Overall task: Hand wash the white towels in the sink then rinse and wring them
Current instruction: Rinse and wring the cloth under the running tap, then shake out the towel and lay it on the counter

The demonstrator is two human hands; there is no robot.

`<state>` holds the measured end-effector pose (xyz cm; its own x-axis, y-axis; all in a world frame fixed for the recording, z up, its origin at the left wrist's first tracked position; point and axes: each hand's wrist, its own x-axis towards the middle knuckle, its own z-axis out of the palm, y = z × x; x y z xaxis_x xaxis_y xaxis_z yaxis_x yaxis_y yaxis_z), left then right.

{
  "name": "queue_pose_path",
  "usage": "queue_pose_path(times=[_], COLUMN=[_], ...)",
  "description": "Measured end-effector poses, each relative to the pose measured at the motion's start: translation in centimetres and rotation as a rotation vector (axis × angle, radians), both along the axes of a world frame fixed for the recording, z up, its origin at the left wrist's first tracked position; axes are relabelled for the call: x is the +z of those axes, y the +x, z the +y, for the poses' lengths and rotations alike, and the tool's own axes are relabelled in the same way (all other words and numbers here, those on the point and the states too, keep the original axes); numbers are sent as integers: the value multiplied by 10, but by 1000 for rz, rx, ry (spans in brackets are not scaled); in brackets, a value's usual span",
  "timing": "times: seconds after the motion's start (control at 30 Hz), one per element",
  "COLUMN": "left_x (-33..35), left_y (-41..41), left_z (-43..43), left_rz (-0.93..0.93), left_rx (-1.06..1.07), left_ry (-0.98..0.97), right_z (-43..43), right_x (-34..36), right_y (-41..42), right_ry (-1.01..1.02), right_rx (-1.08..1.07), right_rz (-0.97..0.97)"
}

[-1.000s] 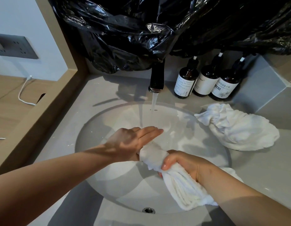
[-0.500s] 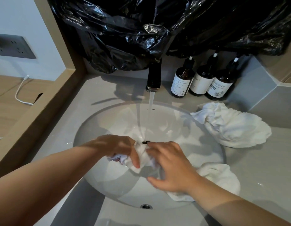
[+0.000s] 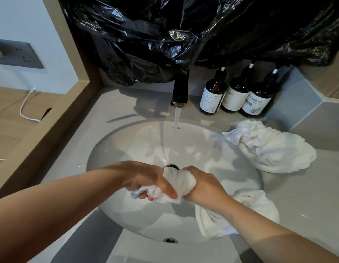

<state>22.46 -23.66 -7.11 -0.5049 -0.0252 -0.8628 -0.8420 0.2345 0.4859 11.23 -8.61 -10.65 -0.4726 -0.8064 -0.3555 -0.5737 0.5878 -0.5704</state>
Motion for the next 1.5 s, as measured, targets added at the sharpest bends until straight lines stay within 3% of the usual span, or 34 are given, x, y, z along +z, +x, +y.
queue_pose_path(times=[0.13,0.3,0.53,0.6,0.7,0.8,0.9,0.97,1.03,1.13,1.23,1.37,1.43,1.5], left_x=[3,-8,-25,-25,-32,-38,-41,-45,-39,-12,10,36,43,42], left_y=[0,-5,-21,-26,-34,-41,-42,-36,-28,-20,-15,4,14,19], left_z=[18,25,22,21,9,-3,-9,-11,-15,-24,-44,-63,-65,-62], left_rz=[172,241,496,575,928,1148,1253,1285,1206,877,595,576,519,471], left_rx=[-202,-359,-375,-421,-478,-531,-546,-474,-399,-361,-304,3,191,340], left_ry=[-422,-850,-1068,-1142,-1395,-1444,-1492,-1415,-1216,-922,-673,-132,16,40], right_z=[-5,-6,-2,0,1,2,2,2,1,1,4,3,5,7], right_x=[1,2,1,2,4,2,2,4,7,13,28,52,66,76], right_y=[5,5,-2,-5,-10,-16,-16,-14,-14,-18,-26,-32,-33,-31], right_ry=[82,116,17,-7,-44,-32,-38,-77,-104,-37,143,343,289,150], right_rx=[70,-44,-388,-410,-422,-443,-404,-363,-328,-212,16,207,194,75], right_rz=[47,-113,-511,-617,-736,-870,-912,-905,-927,-852,-637,-273,-264,-355])
